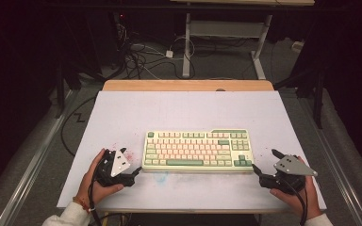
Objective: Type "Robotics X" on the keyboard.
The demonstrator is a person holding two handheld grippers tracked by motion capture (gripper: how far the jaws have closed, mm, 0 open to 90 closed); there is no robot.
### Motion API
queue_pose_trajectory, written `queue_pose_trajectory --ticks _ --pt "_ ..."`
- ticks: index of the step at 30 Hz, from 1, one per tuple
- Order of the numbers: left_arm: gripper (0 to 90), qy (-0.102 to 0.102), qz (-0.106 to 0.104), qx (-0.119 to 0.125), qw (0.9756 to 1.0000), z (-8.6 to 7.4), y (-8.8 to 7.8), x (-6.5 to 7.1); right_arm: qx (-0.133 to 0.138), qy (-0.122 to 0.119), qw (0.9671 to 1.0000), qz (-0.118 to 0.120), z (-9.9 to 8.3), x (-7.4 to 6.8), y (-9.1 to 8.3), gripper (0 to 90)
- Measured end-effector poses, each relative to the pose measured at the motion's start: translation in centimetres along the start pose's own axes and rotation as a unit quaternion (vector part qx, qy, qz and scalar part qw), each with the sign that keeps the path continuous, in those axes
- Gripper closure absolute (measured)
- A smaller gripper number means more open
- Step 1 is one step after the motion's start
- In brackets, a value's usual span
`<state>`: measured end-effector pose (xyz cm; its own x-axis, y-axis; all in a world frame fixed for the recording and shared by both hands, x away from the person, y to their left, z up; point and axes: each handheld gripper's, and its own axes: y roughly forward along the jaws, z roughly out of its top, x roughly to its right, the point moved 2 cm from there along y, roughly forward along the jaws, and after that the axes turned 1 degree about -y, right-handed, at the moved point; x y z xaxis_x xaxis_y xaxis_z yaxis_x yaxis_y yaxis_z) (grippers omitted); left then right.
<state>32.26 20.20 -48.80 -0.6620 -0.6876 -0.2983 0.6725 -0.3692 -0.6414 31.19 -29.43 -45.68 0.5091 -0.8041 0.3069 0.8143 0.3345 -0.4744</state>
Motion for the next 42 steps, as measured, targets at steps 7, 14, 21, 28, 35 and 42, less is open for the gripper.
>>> queue_pose_trajectory --ticks 7,14,21,28,35,42 --pt "16.4 0.002 -0.01 -0.01 0.9999 -0.66 -0.03 0.3 -0.014 -0.002 0.9999 -0.001 -0.73 -0.35 0.08 17.4" --pt "16.4 0.007 -0.011 -0.003 0.9999 -0.56 -0.21 0.53 -0.009 -0.002 0.9999 -0.003 -0.66 -0.48 -0.36 17.4" --pt "16.4 0.005 -0.012 0.001 0.9999 -0.71 -0.42 0.5 -0.004 -0.006 1.0 -0.007 -0.31 -0.75 -0.54 17.4" --pt "16.4 0.005 -0.013 -0.001 0.9999 -0.71 -0.46 0.51 -0.003 -0.007 1.0 -0.005 -0.27 -0.71 -0.43 17.4" --pt "16.4 0.003 -0.014 -0.001 0.9999 -0.66 -0.33 0.49 -0.001 -0.009 0.9999 -0.006 -0.17 -0.73 -0.5 17.4" --pt "16.4 -0.001 -0.012 -0.001 0.9999 -0.61 -0.21 0.32 -0.004 -0.008 1.0 -0.001 -0.15 -0.88 -0.3 17.4"
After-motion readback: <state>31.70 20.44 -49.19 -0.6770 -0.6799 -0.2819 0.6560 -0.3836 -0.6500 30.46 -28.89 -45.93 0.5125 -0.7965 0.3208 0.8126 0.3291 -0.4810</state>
